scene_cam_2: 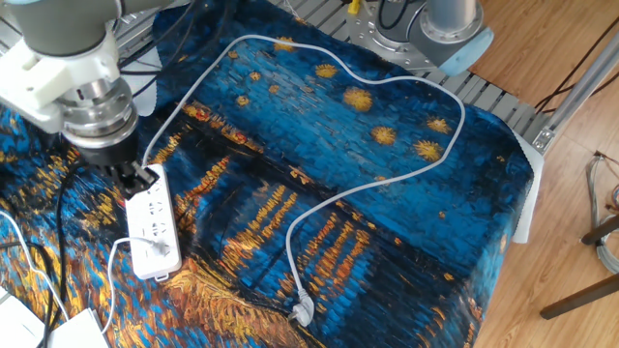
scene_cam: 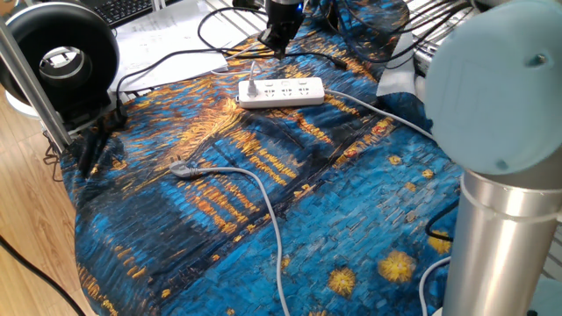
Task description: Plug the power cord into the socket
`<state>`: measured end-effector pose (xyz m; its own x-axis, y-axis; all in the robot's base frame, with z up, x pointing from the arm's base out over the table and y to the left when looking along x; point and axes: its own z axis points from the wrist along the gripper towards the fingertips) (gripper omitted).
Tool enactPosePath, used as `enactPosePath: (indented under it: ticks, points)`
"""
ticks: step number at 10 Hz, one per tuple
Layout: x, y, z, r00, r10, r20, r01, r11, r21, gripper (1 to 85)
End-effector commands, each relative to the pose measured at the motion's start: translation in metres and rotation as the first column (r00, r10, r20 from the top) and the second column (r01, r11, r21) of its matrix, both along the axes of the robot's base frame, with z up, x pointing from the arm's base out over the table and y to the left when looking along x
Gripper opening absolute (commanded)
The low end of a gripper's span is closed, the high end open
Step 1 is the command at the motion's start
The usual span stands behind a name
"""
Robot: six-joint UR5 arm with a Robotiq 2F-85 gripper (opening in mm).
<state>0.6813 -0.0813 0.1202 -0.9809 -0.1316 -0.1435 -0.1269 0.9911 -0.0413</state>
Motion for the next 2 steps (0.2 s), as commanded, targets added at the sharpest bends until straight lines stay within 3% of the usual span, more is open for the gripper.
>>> enactPosePath:
  ticks: [1, 2]
  points:
    - [0.0007, 0.0017, -0.0005, 1.000, -0.001, 0.028, 0.000, 1.000, 0.022, 1.3]
    - [0.0040, 0.0010, -0.0028, 0.999, 0.006, 0.031, -0.006, 1.000, 0.019, 1.3]
